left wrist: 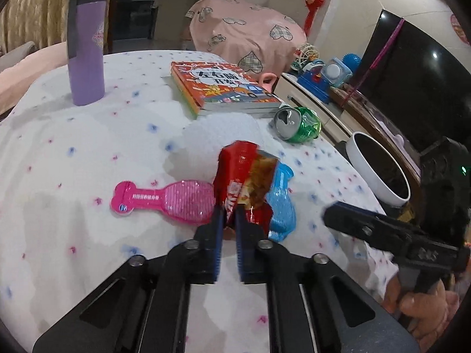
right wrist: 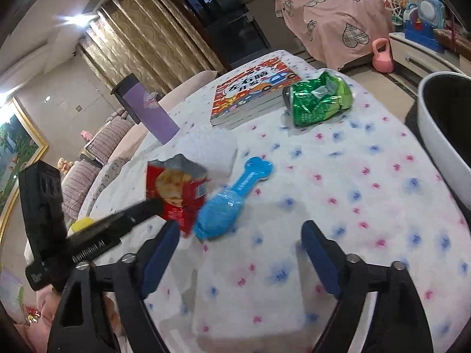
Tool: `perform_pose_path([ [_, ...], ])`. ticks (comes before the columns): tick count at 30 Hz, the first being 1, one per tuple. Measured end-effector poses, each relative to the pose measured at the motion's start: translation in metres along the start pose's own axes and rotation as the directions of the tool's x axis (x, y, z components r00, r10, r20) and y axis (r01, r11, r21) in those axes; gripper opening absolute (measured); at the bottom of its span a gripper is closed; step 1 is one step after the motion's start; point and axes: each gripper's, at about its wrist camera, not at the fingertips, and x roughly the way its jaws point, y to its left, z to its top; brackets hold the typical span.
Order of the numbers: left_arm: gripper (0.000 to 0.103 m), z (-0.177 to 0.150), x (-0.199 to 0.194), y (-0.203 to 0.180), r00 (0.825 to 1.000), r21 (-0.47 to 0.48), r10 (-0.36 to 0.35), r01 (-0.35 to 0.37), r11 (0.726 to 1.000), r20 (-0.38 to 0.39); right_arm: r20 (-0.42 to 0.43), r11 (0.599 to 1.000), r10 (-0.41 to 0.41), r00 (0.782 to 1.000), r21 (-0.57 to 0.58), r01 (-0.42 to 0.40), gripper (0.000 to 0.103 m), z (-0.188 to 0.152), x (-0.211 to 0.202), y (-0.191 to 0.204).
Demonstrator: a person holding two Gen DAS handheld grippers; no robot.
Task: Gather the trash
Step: 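Grasp the red chip bag with left gripper while right gripper reaches the blue brush, then close the right gripper on the blue plastic brush and lift it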
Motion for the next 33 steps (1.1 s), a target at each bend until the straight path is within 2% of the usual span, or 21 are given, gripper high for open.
perform_pose_path([
  [4, 0.004, -0.007, -0.018, 0.017, 0.999, -0.095, -0.024, 0.026, 0.995, 0.022, -0.026, 1.0, -0.003, 1.0, -0.014, 0.002, 0.064, 0.005, 0.016, 0.008],
  [9, 0.004, -0.017, -0.042, 0.038, 0.998, -0.198, -0.022, 0.034, 0.98, 0.059, -0.069, 0.999, -0.026, 0.997, -0.034, 0.023, 0.063, 0.008, 0.038, 0.022],
  [11, 0.004, -0.022, -0.049, 0.042, 0.997, -0.221, -0.021, 0.035, 0.975, 0.068, -0.085, 0.997, -0.053, 0.995, -0.054, 0.049, 0.065, 0.007, 0.047, 0.028],
  [15, 0.004, -0.028, -0.052, 0.045, 0.998, -0.24, -0.019, 0.032, 0.97, 0.057, -0.069, 0.975, -0.168, 0.983, -0.157, 0.156, 0.066, 0.003, 0.059, 0.046],
  [18, 0.004, -0.029, -0.052, 0.042, 0.998, -0.24, -0.031, 0.043, 0.97, 0.053, -0.065, 0.954, -0.223, 0.973, -0.221, 0.204, 0.054, -0.001, 0.059, 0.052],
  [26, 0.004, -0.028, -0.046, 0.009, 0.995, -0.202, -0.094, 0.1, 0.974, 0.039, -0.04, 0.975, -0.147, 0.988, -0.173, 0.138, 0.053, -0.011, 0.014, 0.027],
  [33, 0.004, -0.027, -0.036, -0.034, 0.988, -0.151, -0.154, 0.155, 0.976, 0.014, 0.032, 0.984, -0.143, 0.989, -0.099, 0.146, 0.053, -0.011, -0.042, -0.007],
])
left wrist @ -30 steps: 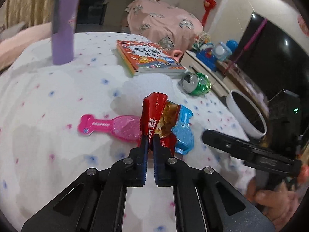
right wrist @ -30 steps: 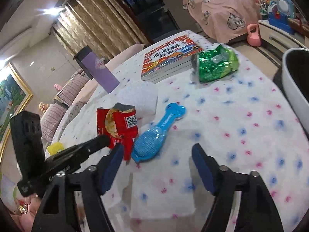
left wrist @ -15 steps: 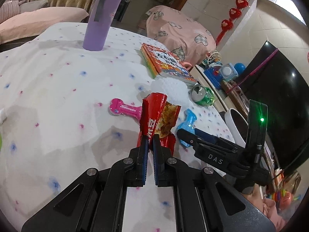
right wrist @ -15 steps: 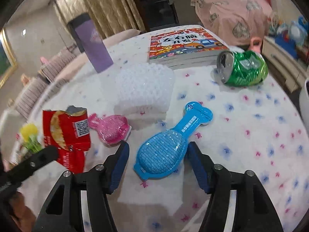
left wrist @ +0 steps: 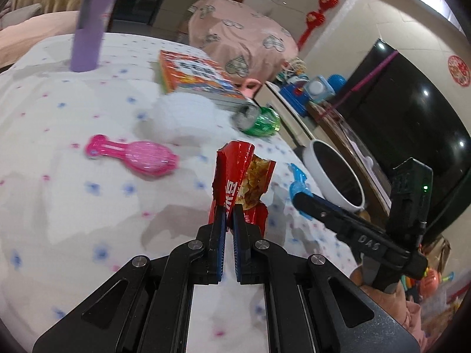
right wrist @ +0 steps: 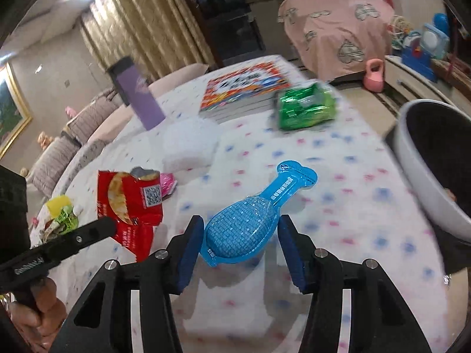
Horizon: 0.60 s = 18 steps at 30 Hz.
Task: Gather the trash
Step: 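Close the right gripper on the blue plastic brush and lift it, then carry the red chip bag and blue brush into the bin and release both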
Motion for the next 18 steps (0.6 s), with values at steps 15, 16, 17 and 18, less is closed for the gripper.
perform_pose_path([
  [15, 0.004, 0.005, 0.036, -0.085, 0.996, 0.111, -0.075, 0.08, 0.991, -0.047, 0.111, 0.993, -0.067, 0.992, 0.107, 0.056, 0.051, -0.001, -0.071, -0.074],
  [16, 0.004, 0.006, 0.039, -0.09, 0.996, 0.118, -0.079, 0.085, 0.989, -0.051, 0.116, 0.992, -0.072, 0.991, 0.116, 0.058, 0.051, -0.002, -0.074, -0.08],
  [17, 0.004, 0.007, 0.041, -0.095, 0.995, 0.124, -0.082, 0.088, 0.988, -0.056, 0.121, 0.99, -0.078, 0.99, 0.123, 0.063, 0.051, -0.001, -0.077, -0.085],
  [18, 0.004, 0.008, 0.045, -0.101, 0.994, 0.131, -0.086, 0.094, 0.987, -0.061, 0.128, 0.989, -0.084, 0.988, 0.13, 0.067, 0.051, -0.001, -0.081, -0.09],
])
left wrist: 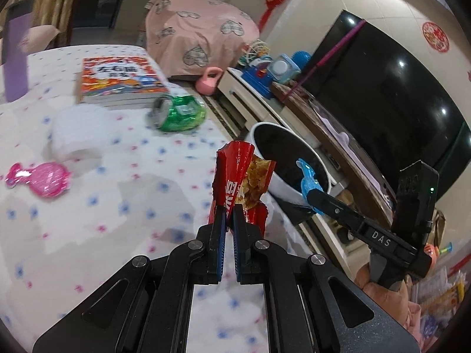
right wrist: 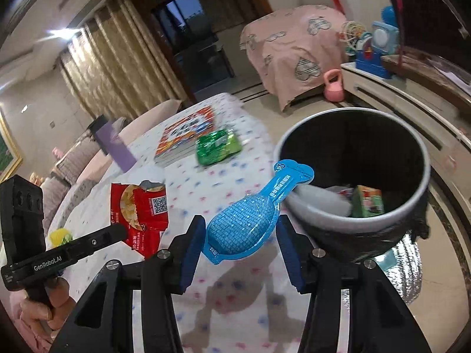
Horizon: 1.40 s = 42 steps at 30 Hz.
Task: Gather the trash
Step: 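Carry the red chip bag and blue brush into the bin and release both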
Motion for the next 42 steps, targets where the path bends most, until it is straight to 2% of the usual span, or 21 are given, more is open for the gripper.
perform_pose_path([
  [5, 0.004, 0.011, 0.017, -0.022, 1.0, 0.03, -0.014, 0.015, 0.999, -0.016, 0.03, 1.0, -0.015, 0.999, 0.027, 0.015, 0.05, 0.009, -0.011, -0.021],
  [7, 0.004, 0.017, 0.025, -0.031, 1.0, 0.047, -0.016, 0.017, 0.999, -0.02, 0.037, 0.999, -0.022, 0.999, 0.033, 0.021, 0.045, 0.012, -0.013, -0.029],
  [12, 0.004, 0.025, 0.042, -0.043, 0.999, 0.062, -0.018, 0.02, 0.998, -0.035, 0.039, 0.998, -0.038, 0.999, 0.05, 0.036, 0.044, 0.019, -0.01, -0.048],
  [19, 0.004, 0.035, 0.06, -0.056, 0.999, 0.085, -0.014, 0.018, 0.996, -0.048, 0.055, 0.998, -0.04, 0.998, 0.042, 0.038, 0.044, 0.027, -0.008, -0.058],
  [32, 0.004, 0.066, 0.112, -0.086, 0.996, 0.129, 0.007, 0.005, 0.992, -0.092, 0.031, 0.997, -0.068, 0.997, 0.048, 0.066, 0.042, 0.045, 0.002, -0.091],
  [39, 0.004, 0.069, 0.131, -0.09, 0.993, 0.137, 0.027, -0.011, 0.991, -0.114, 0.012, 0.995, -0.091, 0.996, 0.035, 0.091, 0.041, 0.052, 0.009, -0.102],
  [42, 0.004, 0.068, 0.137, -0.088, 0.991, 0.125, 0.032, -0.015, 0.992, -0.129, 0.002, 0.995, -0.093, 0.996, 0.038, 0.093, 0.038, 0.053, 0.011, -0.107],
])
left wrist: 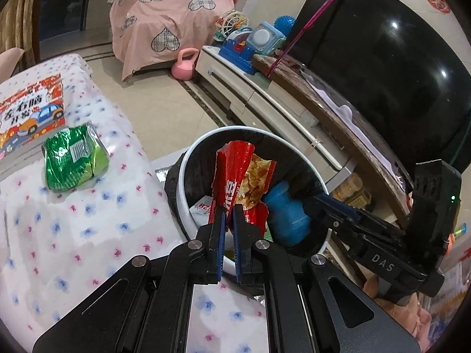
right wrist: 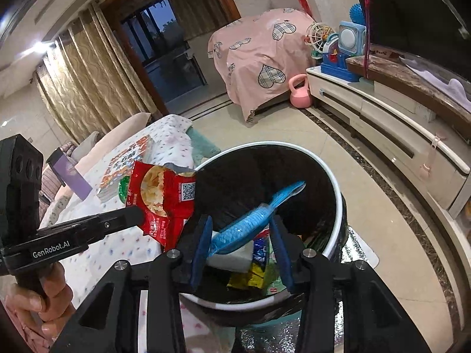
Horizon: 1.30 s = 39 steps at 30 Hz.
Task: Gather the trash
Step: 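Carry the red chip bag and blue brush into the bin and release both, then move both open grippers back to the pink brush and white foam net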
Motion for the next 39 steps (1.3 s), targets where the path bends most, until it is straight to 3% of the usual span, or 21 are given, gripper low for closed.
perform_pose_path([
  [3, 0.014, 0.0, 0.004, 0.002, 1.0, -0.013, 0.009, -0.009, 1.0, -0.006, -0.006, 1.0, -0.004, 1.0, 0.005, 0.004, 0.04, 0.001, 0.002, -0.003],
  [5, 0.031, -0.001, 0.003, 0.003, 1.0, -0.024, -0.002, 0.002, 1.0, -0.009, -0.007, 1.0, -0.005, 1.0, 0.01, 0.005, 0.041, 0.001, 0.003, -0.003],
  [8, 0.042, -0.004, -0.006, 0.005, 1.0, -0.033, -0.003, 0.003, 0.999, 0.013, 0.005, 1.0, 0.0, 1.0, 0.023, 0.0, 0.041, 0.001, -0.001, -0.005],
  [11, 0.043, -0.009, -0.013, 0.009, 1.0, -0.044, -0.006, 0.007, 0.999, 0.022, 0.015, 0.999, 0.004, 1.0, 0.036, -0.004, 0.048, -0.001, -0.005, -0.003],
  [15, 0.045, -0.016, -0.017, 0.016, 0.999, -0.065, -0.023, 0.025, 0.998, 0.027, 0.059, 0.998, 0.015, 0.998, 0.055, -0.018, 0.069, -0.008, -0.016, 0.003],
  [26, 0.045, -0.031, -0.035, 0.022, 0.999, -0.072, -0.013, 0.016, 0.997, 0.045, 0.143, 0.995, 0.008, 0.99, 0.096, -0.022, 0.072, -0.016, -0.051, 0.012],
  [28, 0.045, -0.043, -0.042, 0.034, 0.999, -0.09, 0.007, -0.003, 0.996, 0.042, 0.149, 0.995, 0.017, 0.989, 0.097, -0.032, 0.082, -0.018, -0.053, 0.016],
  [31, 0.045, -0.06, -0.052, 0.053, 0.999, -0.124, 0.037, -0.032, 0.992, 0.032, 0.146, 0.994, 0.04, 0.989, 0.096, -0.055, 0.089, -0.023, -0.051, 0.027],
  [39, 0.045, -0.117, -0.094, 0.122, 0.991, -0.25, 0.131, -0.122, 0.96, 0.018, 0.066, 0.99, 0.127, 0.99, 0.055, -0.131, 0.094, -0.045, -0.022, 0.07],
])
